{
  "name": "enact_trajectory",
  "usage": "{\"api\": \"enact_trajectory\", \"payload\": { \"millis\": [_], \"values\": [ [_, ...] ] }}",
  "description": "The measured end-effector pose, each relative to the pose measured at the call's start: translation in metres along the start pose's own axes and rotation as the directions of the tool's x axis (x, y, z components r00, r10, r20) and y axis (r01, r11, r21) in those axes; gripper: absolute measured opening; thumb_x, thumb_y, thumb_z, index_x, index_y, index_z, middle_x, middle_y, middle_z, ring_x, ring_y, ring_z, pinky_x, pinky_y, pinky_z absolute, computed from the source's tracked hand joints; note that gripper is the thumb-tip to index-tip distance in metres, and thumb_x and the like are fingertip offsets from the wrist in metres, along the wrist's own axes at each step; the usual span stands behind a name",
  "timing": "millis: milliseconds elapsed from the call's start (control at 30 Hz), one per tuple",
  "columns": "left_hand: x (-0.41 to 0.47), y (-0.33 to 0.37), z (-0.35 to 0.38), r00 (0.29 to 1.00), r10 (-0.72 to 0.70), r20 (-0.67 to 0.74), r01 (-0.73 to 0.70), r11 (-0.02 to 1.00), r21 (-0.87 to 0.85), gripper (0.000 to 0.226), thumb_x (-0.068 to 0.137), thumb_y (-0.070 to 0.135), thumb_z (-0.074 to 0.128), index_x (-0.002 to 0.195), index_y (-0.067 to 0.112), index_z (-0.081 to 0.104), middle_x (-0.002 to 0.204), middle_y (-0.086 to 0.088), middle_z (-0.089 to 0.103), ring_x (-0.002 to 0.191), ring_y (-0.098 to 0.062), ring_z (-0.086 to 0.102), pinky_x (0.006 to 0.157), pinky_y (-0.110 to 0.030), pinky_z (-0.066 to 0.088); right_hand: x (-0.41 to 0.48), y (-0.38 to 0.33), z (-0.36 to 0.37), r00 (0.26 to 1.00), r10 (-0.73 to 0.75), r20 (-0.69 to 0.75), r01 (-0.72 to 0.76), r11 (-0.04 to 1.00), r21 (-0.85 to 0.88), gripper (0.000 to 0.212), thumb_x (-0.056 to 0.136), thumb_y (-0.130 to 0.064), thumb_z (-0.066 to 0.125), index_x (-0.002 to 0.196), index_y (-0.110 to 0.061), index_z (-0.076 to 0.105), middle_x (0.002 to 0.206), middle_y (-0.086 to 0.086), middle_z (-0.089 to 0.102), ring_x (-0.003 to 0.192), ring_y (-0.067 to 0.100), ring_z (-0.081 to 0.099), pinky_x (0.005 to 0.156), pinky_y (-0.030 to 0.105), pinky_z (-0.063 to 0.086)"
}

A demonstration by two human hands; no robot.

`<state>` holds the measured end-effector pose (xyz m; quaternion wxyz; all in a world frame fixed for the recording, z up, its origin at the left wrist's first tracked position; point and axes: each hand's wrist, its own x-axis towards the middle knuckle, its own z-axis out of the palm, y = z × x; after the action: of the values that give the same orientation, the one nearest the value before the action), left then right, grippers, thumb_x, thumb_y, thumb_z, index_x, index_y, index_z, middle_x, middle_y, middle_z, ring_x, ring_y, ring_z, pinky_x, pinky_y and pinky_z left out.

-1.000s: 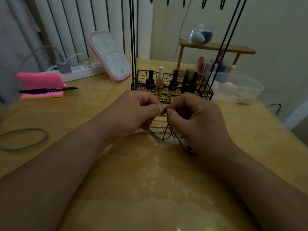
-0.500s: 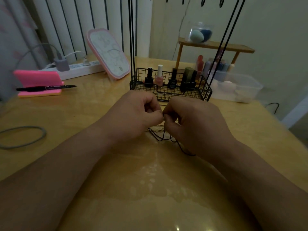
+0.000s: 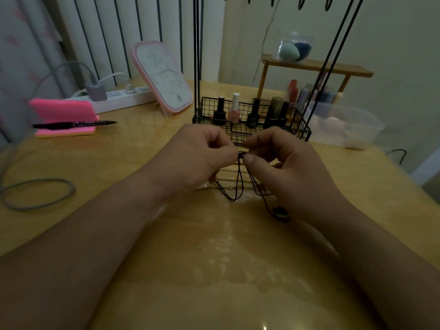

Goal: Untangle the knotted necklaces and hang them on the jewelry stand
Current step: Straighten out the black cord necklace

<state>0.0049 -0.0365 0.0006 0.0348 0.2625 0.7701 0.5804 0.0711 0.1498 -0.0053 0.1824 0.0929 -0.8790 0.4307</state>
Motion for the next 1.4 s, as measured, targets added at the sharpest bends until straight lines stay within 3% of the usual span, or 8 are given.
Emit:
{"api": "enact_trajectory", "payload": {
  "millis": [200, 367, 533, 800, 933, 1100, 1233, 1400],
  "values": [
    [-0.001, -0.002, 0.001, 1.000, 0.016, 0.017, -0.017, 0.999, 0.052, 0.010, 0.088, 0.011, 0.074, 0.079, 0.011, 0.071, 0.058, 0.009, 0.057, 0.055, -0.009, 0.050, 0.054, -0.030, 0.046, -0.001, -0.001, 0.001, 0.994, -0.114, 0.002, 0.113, 0.981, -0.157, 0.003, 0.093, -0.026, 0.073, 0.096, -0.027, 0.072, 0.084, -0.016, 0.066, 0.081, 0.007, 0.062, 0.063, 0.016, 0.047],
    [-0.001, 0.000, 0.002, 1.000, 0.017, 0.013, -0.017, 1.000, 0.026, 0.012, 0.089, 0.013, 0.072, 0.077, 0.013, 0.069, 0.058, 0.009, 0.056, 0.056, -0.009, 0.050, 0.055, -0.031, 0.047, 0.000, -0.003, 0.007, 0.999, 0.008, -0.044, -0.003, 0.993, 0.115, 0.005, 0.095, -0.019, 0.072, 0.091, -0.019, 0.070, 0.083, -0.005, 0.066, 0.072, 0.011, 0.060, 0.061, 0.025, 0.052],
    [0.001, 0.000, -0.003, 0.999, -0.026, -0.031, 0.026, 1.000, -0.011, 0.016, 0.092, 0.008, 0.070, 0.077, 0.012, 0.067, 0.056, 0.009, 0.056, 0.054, -0.009, 0.051, 0.053, -0.027, 0.050, 0.004, -0.005, 0.002, 0.972, 0.233, -0.032, -0.201, 0.893, 0.403, 0.009, 0.101, -0.021, 0.063, 0.096, -0.018, 0.070, 0.084, -0.006, 0.069, 0.075, 0.011, 0.061, 0.061, 0.025, 0.053],
    [-0.002, 0.000, -0.002, 1.000, -0.002, 0.017, 0.002, 1.000, -0.010, 0.012, 0.083, 0.023, 0.074, 0.076, 0.015, 0.068, 0.060, 0.007, 0.057, 0.057, -0.009, 0.052, 0.054, -0.027, 0.047, 0.001, -0.002, 0.002, 0.998, -0.057, 0.017, 0.058, 0.996, -0.068, 0.008, 0.097, -0.032, 0.070, 0.105, -0.031, 0.072, 0.094, -0.018, 0.067, 0.090, 0.008, 0.063, 0.070, 0.016, 0.051],
    [-0.001, 0.000, -0.001, 1.000, -0.010, 0.011, 0.010, 1.000, 0.002, 0.014, 0.090, 0.014, 0.072, 0.076, 0.014, 0.067, 0.059, 0.008, 0.056, 0.056, -0.009, 0.051, 0.054, -0.026, 0.048, 0.002, -0.003, 0.001, 0.998, 0.063, -0.004, -0.061, 0.982, 0.181, 0.008, 0.100, -0.027, 0.067, 0.098, -0.023, 0.073, 0.086, -0.004, 0.068, 0.076, 0.004, 0.061, 0.066, 0.016, 0.049],
    [-0.001, 0.000, -0.001, 1.000, -0.024, -0.008, 0.024, 1.000, -0.016, 0.014, 0.091, 0.007, 0.071, 0.078, 0.009, 0.068, 0.061, 0.002, 0.056, 0.056, -0.011, 0.051, 0.053, -0.024, 0.049, 0.006, -0.001, -0.003, 0.931, 0.303, 0.204, -0.360, 0.859, 0.365, 0.029, 0.104, -0.037, 0.057, 0.102, -0.011, 0.070, 0.073, -0.006, 0.055, 0.063, 0.009, 0.048, 0.058, 0.027, 0.039],
    [-0.001, 0.001, -0.001, 1.000, -0.011, -0.005, 0.011, 1.000, -0.017, 0.013, 0.092, 0.007, 0.071, 0.079, 0.006, 0.068, 0.061, 0.002, 0.056, 0.057, -0.012, 0.051, 0.052, -0.025, 0.049, 0.005, -0.005, -0.008, 0.946, 0.223, 0.236, -0.272, 0.941, 0.201, 0.028, 0.094, -0.051, 0.062, 0.103, -0.027, 0.070, 0.075, -0.007, 0.060, 0.064, 0.011, 0.051, 0.058, 0.029, 0.045],
    [-0.001, 0.000, -0.001, 1.000, -0.008, 0.012, 0.008, 1.000, -0.010, 0.012, 0.090, 0.012, 0.071, 0.078, 0.010, 0.068, 0.060, 0.004, 0.055, 0.057, -0.012, 0.050, 0.053, -0.027, 0.048, 0.003, -0.005, -0.005, 0.992, 0.071, 0.102, -0.080, 0.992, 0.095, 0.011, 0.100, -0.035, 0.065, 0.097, -0.026, 0.072, 0.082, 0.001, 0.067, 0.067, 0.015, 0.057, 0.054, 0.024, 0.049]
  ]
}}
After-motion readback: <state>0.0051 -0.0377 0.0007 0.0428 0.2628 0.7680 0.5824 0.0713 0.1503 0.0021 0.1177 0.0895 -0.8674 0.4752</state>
